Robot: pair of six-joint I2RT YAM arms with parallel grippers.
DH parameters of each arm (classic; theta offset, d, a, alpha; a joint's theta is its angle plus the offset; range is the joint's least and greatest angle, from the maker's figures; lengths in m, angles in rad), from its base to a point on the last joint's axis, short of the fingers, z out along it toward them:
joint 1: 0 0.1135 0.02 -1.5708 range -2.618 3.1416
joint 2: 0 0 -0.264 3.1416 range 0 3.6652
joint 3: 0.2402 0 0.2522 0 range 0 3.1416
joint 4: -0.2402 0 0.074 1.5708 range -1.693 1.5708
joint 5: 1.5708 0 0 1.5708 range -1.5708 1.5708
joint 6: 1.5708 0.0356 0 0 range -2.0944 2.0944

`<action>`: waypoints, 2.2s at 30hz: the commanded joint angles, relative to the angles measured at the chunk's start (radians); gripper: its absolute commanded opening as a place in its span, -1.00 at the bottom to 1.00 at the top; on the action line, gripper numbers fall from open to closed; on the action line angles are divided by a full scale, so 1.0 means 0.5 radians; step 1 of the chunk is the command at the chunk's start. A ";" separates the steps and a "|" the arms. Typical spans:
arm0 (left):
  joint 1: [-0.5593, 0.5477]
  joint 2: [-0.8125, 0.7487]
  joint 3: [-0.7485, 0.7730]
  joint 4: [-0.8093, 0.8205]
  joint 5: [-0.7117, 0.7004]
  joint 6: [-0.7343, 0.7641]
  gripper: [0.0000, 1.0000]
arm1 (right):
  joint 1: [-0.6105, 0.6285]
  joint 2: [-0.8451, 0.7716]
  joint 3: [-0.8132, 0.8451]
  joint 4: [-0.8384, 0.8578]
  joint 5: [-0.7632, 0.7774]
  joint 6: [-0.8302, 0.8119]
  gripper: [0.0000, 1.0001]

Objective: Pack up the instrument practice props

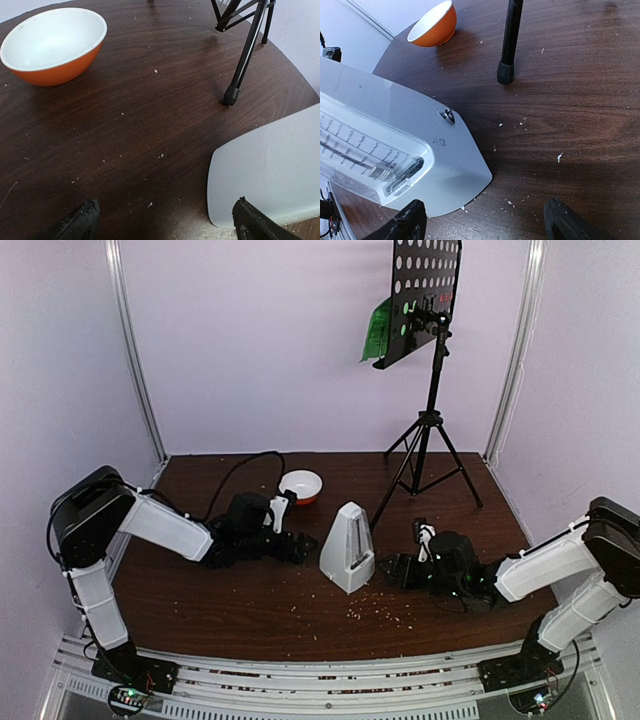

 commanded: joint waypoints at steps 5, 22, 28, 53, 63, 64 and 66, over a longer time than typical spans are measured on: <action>0.039 0.172 0.164 0.045 0.084 0.012 0.93 | 0.025 0.183 0.129 0.039 0.137 0.058 0.66; 0.037 0.301 0.251 -0.001 0.209 0.072 0.89 | 0.031 0.353 0.164 0.181 0.181 0.151 0.69; 0.009 0.197 -0.001 0.201 0.304 -0.072 0.86 | 0.032 0.410 0.189 0.272 0.149 0.159 0.69; -0.340 -0.558 -0.389 0.032 -0.064 0.329 0.91 | 0.021 0.312 0.181 0.278 0.299 0.027 0.88; 0.001 -0.631 0.065 -0.039 0.940 0.930 0.96 | -0.038 -0.184 -0.021 0.213 0.396 -0.057 0.97; 0.028 -0.590 0.126 -0.057 1.030 0.975 0.96 | -0.049 -0.227 -0.031 0.208 0.366 -0.065 0.97; 0.053 -0.487 0.258 -0.122 1.178 1.070 0.96 | -0.058 -0.308 -0.050 0.197 0.316 -0.085 0.98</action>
